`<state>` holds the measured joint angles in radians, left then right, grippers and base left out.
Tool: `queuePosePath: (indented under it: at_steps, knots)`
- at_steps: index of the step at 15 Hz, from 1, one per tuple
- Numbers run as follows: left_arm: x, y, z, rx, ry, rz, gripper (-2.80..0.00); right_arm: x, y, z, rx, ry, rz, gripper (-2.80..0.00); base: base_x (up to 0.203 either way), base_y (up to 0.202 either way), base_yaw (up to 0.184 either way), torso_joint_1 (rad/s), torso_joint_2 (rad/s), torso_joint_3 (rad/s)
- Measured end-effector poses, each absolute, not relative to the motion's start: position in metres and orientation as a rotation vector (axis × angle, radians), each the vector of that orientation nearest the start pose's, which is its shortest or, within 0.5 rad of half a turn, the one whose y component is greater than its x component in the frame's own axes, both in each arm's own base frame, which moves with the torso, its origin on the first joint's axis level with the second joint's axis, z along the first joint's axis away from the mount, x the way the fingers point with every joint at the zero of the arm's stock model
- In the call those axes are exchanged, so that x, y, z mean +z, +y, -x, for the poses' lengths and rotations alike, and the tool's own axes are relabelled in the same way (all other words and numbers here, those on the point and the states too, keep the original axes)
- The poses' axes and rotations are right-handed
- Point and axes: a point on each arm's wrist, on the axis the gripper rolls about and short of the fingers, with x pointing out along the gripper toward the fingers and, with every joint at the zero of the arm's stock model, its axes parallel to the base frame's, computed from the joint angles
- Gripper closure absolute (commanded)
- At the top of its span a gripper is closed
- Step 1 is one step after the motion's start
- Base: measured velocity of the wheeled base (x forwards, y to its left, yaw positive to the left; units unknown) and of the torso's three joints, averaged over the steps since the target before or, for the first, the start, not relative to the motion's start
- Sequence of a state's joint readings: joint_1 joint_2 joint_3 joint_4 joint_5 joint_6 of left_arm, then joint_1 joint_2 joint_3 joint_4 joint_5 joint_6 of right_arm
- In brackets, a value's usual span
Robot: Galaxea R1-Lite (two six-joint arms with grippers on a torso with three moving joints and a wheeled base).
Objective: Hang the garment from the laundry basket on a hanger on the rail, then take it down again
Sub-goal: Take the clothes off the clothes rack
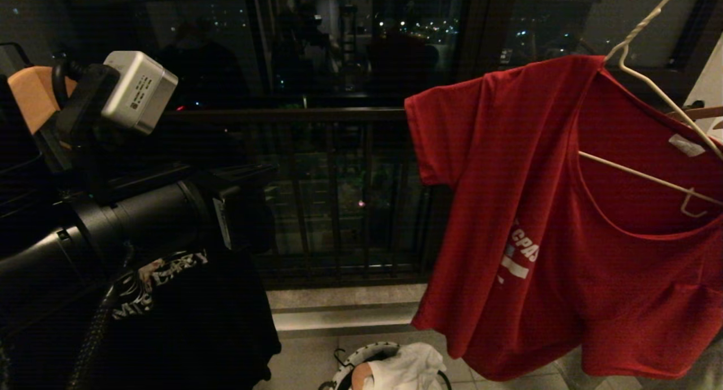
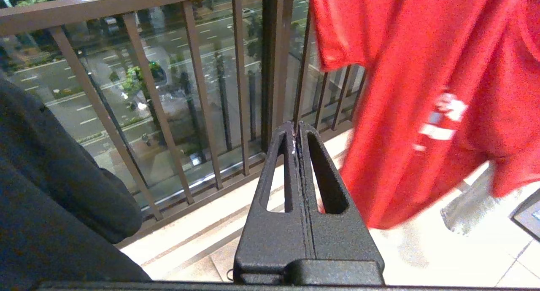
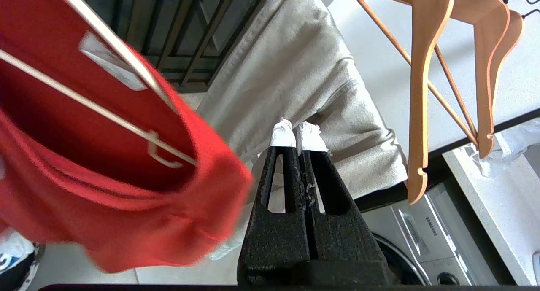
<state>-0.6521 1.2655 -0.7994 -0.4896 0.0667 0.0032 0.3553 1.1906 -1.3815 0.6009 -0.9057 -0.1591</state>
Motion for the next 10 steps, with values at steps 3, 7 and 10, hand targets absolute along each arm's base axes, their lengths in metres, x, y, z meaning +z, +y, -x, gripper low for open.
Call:
queuePosePath:
  at_steps: [3,7,10]
  knots:
    - [0.277,-0.122,-0.162,-0.585,-0.021,0.005,0.00,0.349,0.030,-0.131,-0.505,0.379,0.398,0.00,0.000,0.000,0.000,0.000,0.00,0.000]
    - [0.276,-0.122,-0.163,-0.585,-0.018,0.003,0.00,0.339,0.039,-0.129,-0.425,0.400,0.434,-2.80,0.000,0.000,0.000,0.000,0.00,0.000]
    - [0.276,-0.123,-0.163,-0.585,-0.015,0.002,0.00,0.333,0.042,-0.127,-0.399,0.410,0.450,-2.80,0.000,0.000,0.000,0.000,0.00,0.000]
